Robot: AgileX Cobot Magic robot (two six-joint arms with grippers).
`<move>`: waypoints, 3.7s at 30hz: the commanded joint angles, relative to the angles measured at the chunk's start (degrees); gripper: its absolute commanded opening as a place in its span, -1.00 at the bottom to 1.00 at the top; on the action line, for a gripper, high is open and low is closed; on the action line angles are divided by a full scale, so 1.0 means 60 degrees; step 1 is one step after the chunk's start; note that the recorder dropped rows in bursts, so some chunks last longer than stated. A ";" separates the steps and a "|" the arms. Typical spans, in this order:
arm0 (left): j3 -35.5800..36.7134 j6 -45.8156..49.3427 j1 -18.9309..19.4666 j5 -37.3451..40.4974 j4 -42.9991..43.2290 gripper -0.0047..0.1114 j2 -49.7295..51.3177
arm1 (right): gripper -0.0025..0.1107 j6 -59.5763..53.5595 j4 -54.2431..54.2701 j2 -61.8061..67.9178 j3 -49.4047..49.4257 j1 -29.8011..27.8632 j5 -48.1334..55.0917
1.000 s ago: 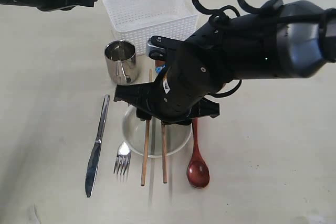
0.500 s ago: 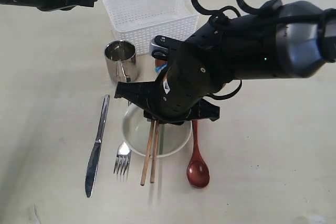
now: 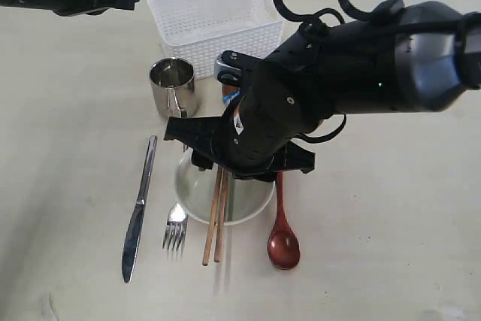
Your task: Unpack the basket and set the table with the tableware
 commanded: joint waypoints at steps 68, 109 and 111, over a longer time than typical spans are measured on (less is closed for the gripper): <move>0.0086 0.0037 0.0017 -0.0020 0.0022 -0.92 -0.0066 | -0.96 -0.7358 -0.1818 -1.5662 0.8959 -1.0120 -0.7369; 0.0086 0.0037 0.0017 -0.0020 0.0022 -0.92 -0.0066 | -0.96 -0.8049 -0.1967 -1.6391 0.9508 -1.0345 -0.1428; 0.0086 0.0037 0.0017 -0.0020 0.0022 -0.92 -0.0066 | -0.96 -0.8049 -0.1967 -1.6391 0.9508 -1.0345 -0.1428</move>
